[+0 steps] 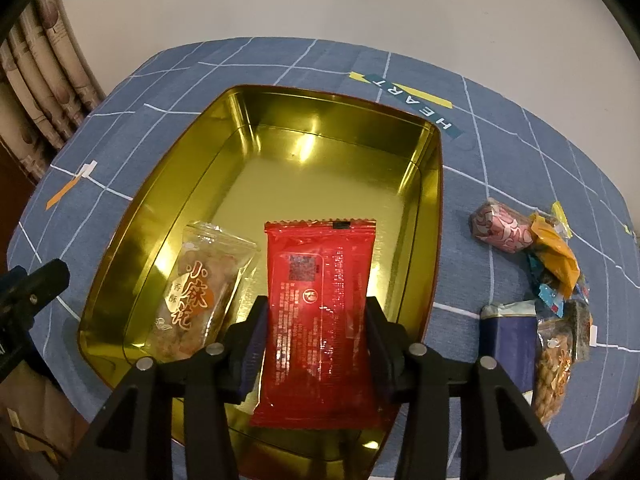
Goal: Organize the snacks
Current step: 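Carry the red packet into the gold tin and open the right tool, then grasp a second clear bag of twisted snacks with the right tool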
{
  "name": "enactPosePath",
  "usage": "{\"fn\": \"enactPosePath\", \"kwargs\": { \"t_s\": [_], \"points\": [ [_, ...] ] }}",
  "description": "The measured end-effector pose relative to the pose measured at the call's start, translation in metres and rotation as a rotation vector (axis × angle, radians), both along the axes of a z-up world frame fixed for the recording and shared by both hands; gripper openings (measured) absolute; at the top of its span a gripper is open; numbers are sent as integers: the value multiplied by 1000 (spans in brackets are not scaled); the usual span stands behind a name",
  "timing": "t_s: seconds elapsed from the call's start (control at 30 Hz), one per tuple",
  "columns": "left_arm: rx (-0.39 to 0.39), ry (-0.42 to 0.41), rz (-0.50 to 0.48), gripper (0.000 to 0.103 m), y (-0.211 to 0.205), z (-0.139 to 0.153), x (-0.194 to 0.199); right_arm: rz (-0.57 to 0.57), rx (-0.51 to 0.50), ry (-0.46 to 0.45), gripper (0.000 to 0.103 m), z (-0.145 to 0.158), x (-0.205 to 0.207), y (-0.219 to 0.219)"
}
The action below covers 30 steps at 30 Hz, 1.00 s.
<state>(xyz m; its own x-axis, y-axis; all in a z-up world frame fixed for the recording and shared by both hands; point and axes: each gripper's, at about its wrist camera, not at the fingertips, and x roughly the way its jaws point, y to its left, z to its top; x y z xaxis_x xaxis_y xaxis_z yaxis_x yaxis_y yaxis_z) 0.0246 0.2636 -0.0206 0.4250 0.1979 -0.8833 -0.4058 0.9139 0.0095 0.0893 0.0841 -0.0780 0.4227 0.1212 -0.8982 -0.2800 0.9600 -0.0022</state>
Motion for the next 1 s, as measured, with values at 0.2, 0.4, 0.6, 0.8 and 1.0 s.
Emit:
{"fn": "enactPosePath", "kwargs": {
  "t_s": [0.2,0.4,0.6,0.8,1.0],
  "points": [
    [0,4,-4,70,-1,-1,0,-7,36,5,48,2,2,-4],
    [5,3,-4,70,0,-1,0,-1,56,-10,48,10,-2,-7],
    [13,3,-2,70,0,-1,0,11,77,-56,48,27,-11,-13],
    [33,3,-8,70,-4,1,0,17,78,-95,48,44,-22,-48],
    [43,4,-19,70,-8,1,-1,-67,80,-71,48,44,-22,-119]
  ]
}}
